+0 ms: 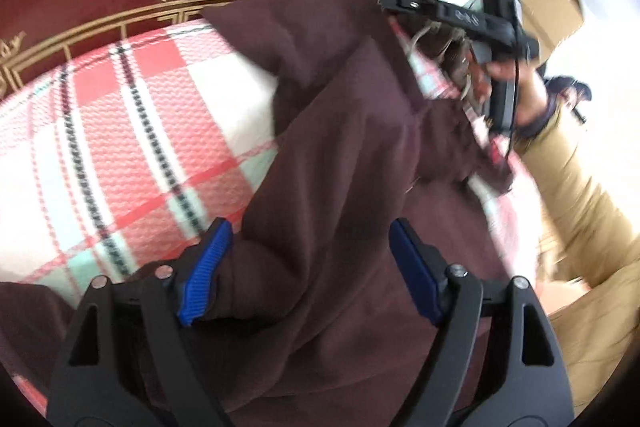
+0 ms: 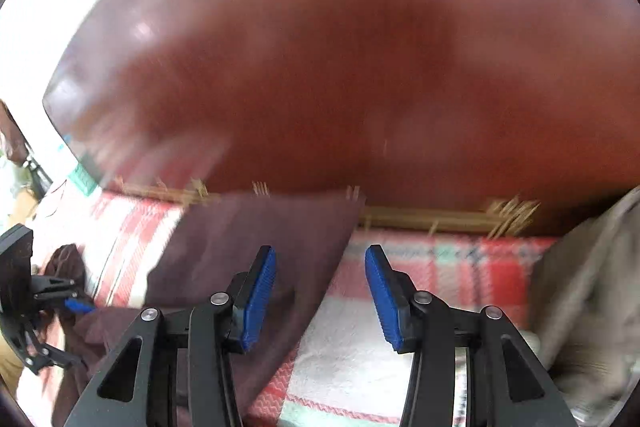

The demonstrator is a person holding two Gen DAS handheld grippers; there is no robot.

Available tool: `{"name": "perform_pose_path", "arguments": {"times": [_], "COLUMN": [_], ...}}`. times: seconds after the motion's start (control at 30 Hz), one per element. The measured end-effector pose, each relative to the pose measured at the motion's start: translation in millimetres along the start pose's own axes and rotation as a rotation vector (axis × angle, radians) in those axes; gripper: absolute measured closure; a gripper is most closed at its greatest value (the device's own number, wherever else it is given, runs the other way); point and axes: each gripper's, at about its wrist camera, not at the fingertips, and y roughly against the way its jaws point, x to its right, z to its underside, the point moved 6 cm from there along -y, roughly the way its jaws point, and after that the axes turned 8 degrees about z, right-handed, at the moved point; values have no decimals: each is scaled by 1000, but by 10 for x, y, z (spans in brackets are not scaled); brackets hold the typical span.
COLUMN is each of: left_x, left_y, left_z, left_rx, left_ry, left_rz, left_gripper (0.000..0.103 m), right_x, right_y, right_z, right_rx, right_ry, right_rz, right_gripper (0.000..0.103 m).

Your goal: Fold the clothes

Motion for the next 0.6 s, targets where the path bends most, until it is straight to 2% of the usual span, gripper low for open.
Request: {"name": "perform_pose_path", "arguments": {"times": [0.07, 0.17, 0.2, 0.3, 0.37, 0.47, 0.53, 0.57, 0.6], "left_x": [-3, 24, 42, 96, 123, 136, 150, 153, 152], "left_y": [-21, -41, -45, -57, -32, -14, -18, -23, -27], "left_z": [-30, -49, -49, -46, -38, -4, 23, 36, 44], "left_rx": [7, 20, 26, 42, 53, 51, 48, 47, 47], "left_ry": [18, 29, 29, 28, 24, 17, 4, 1, 0], "left_rz": [25, 42, 42, 42, 38, 36, 40, 44, 46], "left_gripper": [22, 22, 22, 22, 23, 24, 24, 24, 24], "right_x": [-306, -996, -1188, -1596, -1737, -1762, -1774, -1776, -1749], "right_y": [185, 145, 69, -312, -584, -881, -907, -908, -917], "right_z": [-62, -2, 32, 124, 184, 214, 194, 190, 176], "right_rx": [50, -32, -64, -168, -221, -253, -239, -236, -232], "right_ry": [115, 328, 387, 483, 502, 488, 481, 486, 482], "right_rz": [-37, -156, -166, -149, -117, -29, -23, -16, -4], "right_gripper": [56, 56, 57, 58, 58, 58, 58, 62, 82]}}
